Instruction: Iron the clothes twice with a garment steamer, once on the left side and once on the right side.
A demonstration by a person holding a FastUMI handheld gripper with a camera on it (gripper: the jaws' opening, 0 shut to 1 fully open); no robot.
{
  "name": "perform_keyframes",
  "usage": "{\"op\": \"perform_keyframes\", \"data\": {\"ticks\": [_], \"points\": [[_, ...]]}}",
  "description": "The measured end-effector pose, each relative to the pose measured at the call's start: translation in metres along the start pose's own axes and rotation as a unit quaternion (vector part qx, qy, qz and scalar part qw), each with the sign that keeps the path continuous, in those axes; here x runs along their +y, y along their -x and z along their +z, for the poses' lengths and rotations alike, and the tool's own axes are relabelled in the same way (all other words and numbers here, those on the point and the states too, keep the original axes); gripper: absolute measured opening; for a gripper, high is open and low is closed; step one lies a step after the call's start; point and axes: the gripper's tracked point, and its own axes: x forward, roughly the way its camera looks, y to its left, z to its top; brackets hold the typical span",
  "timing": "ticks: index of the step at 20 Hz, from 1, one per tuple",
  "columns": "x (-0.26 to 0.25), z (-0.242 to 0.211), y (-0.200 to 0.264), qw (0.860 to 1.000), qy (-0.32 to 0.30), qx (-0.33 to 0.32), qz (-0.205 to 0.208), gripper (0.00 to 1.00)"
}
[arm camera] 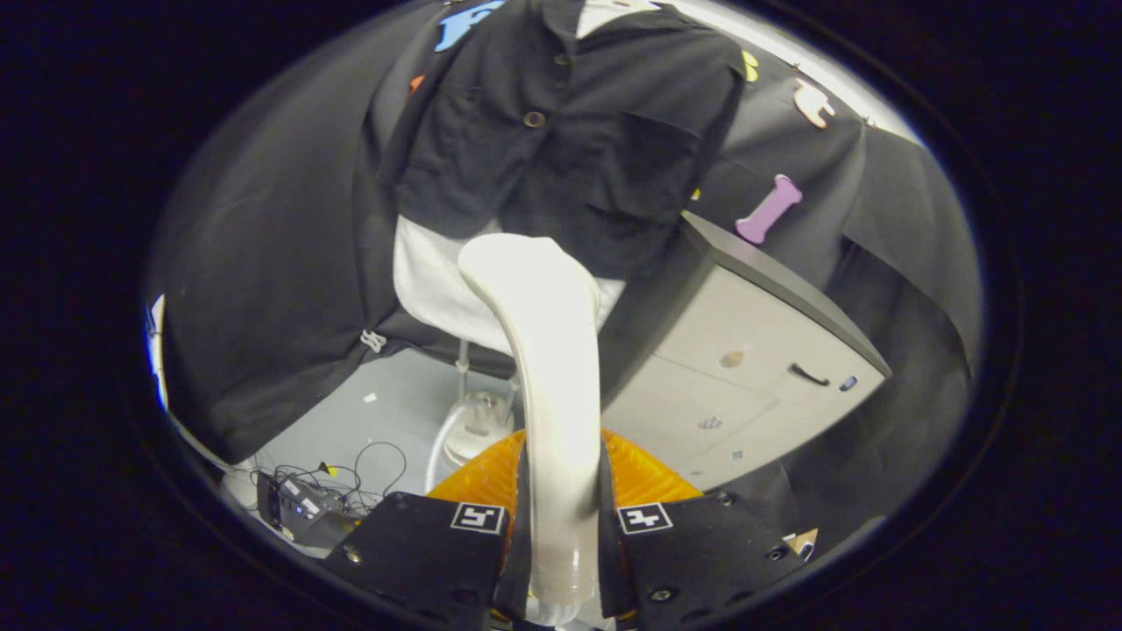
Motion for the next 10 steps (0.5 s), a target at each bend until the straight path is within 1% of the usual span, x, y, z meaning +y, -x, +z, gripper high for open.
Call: {"op": "perform_keyframes", "data": {"ticks": [6,10], "points": [[-0.107,-0.06,0.05,0.998,-0.052,0.02,-0.023,0.34],[-0.158,-0.098,0.08,0.996,-0.082,0.03,-0.022,0.34]]}}
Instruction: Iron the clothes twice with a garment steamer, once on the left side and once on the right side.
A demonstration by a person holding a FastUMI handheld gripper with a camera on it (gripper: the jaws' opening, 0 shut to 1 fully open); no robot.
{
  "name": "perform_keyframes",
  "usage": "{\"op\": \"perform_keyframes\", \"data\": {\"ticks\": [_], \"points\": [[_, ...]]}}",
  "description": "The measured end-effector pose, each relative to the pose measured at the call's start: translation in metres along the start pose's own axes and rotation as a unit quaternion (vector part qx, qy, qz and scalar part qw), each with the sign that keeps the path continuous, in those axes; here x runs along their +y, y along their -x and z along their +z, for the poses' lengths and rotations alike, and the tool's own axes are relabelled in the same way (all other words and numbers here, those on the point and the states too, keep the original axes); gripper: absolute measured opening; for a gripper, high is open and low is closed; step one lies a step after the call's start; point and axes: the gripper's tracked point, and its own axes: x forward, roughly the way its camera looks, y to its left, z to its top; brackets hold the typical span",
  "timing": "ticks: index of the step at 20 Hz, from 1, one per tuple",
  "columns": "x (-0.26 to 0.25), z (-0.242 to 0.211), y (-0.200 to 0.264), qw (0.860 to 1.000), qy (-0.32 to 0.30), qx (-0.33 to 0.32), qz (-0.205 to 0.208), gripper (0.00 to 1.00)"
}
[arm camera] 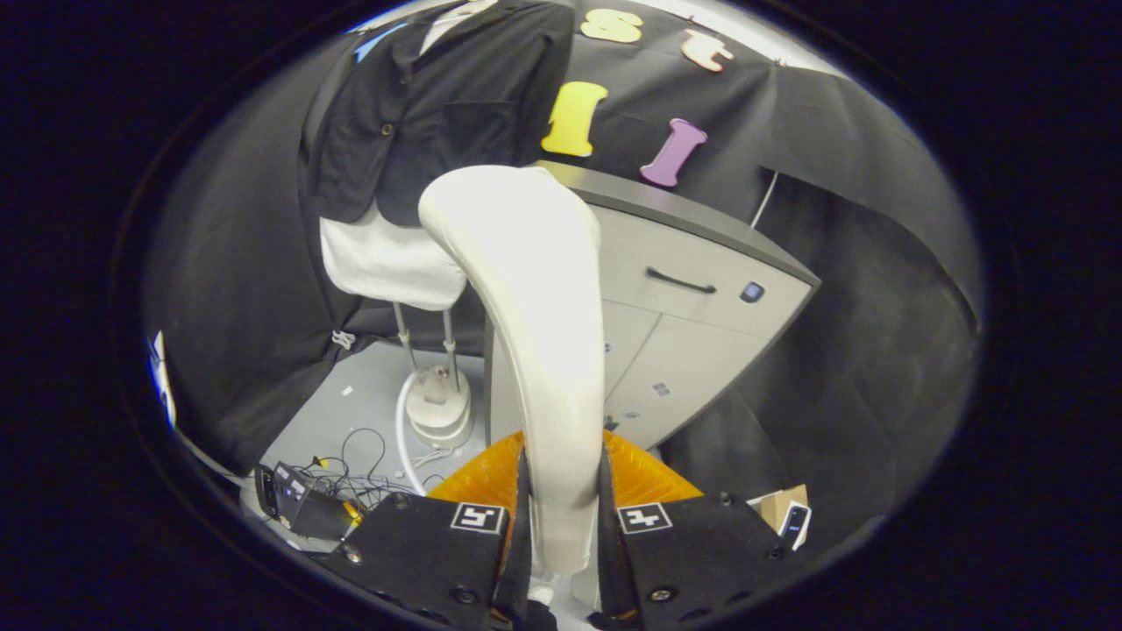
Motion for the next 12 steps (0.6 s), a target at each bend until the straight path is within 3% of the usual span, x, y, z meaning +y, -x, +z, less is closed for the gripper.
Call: {"op": "perform_keyframes", "data": {"ticks": [6,12], "points": [[-0.058,-0.041,0.025,0.999,-0.027,0.017,0.005,0.34],[-0.083,-0.057,0.041,0.999,-0.044,0.016,0.012,0.34]]}}
